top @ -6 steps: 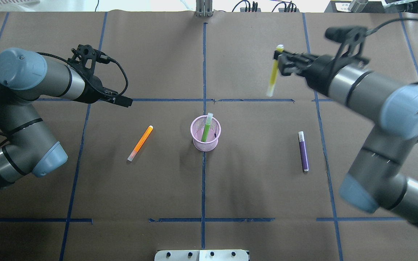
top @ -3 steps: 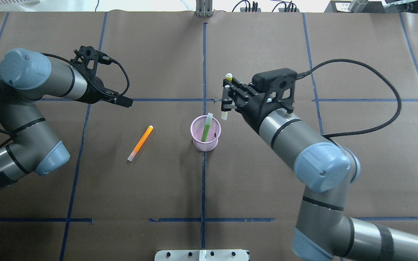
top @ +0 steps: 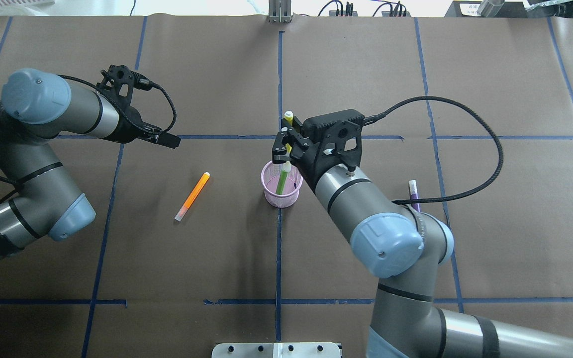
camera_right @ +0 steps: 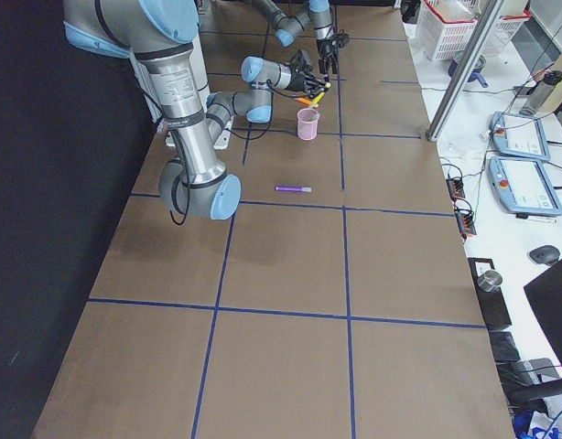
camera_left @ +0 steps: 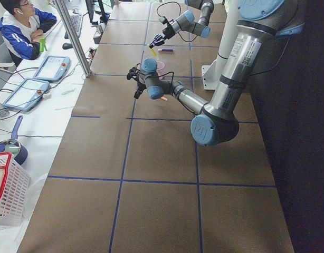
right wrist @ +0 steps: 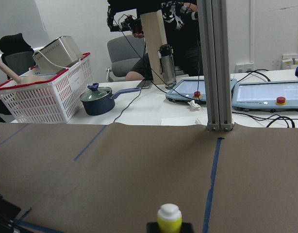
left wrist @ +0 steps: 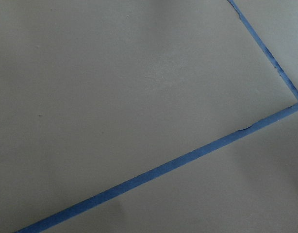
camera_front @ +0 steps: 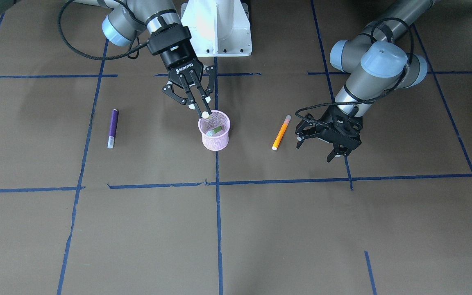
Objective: Collect pens into pen holder
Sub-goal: 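Carry the yellow highlighter over the pink cup with the right gripper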
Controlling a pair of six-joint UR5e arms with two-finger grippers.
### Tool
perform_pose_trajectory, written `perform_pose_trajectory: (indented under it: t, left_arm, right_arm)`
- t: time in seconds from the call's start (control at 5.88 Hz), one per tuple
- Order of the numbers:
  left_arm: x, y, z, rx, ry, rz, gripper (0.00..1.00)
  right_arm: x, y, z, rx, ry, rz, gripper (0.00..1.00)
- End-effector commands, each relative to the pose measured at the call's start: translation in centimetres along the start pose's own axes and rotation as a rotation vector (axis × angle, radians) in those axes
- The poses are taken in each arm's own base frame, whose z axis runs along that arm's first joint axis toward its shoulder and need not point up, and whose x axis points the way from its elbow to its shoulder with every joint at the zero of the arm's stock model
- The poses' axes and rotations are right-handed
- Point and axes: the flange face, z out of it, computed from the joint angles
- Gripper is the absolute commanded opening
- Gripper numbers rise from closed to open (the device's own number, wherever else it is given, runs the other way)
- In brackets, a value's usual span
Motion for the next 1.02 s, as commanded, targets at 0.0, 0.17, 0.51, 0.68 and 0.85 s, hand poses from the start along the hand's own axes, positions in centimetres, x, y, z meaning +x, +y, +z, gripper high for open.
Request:
perform_pose_trajectory:
  t: [0.0, 0.17, 0.51, 0.68, 0.85]
  left_arm:
    - [-0.5, 0.4, 0.3, -0.006, -0.006, -0.002, 1.0]
    - [-0.4, 0.3, 0.2, -0.004, -0.004, -0.001, 1.0]
    - [-0.3, 0.3, 0.3, -0.004, -0.004, 0.0, 1.0]
    - [-0.4, 0.3, 0.3, -0.005, -0.005, 0.0, 1.0]
    - [-0.2, 0.2, 0.3, -0.003, -0.003, 0.001, 1.0]
  right_arm:
    - [-1.0, 2.4, 1.5, -0.008, 0.033, -0.027, 0.0]
    - [-1.4, 4.5, 1.6, -0.009, 0.054, -0.049, 0.0]
    - [-2.3, 5.6, 0.9, -0.02, 0.041, -0.094, 0.59]
    - [-2.1, 5.9, 0.9, -0.022, 0.041, -0.1, 1.0]
    - [-2.1, 5.8, 0.7, -0.028, 0.036, -0.113, 1.0]
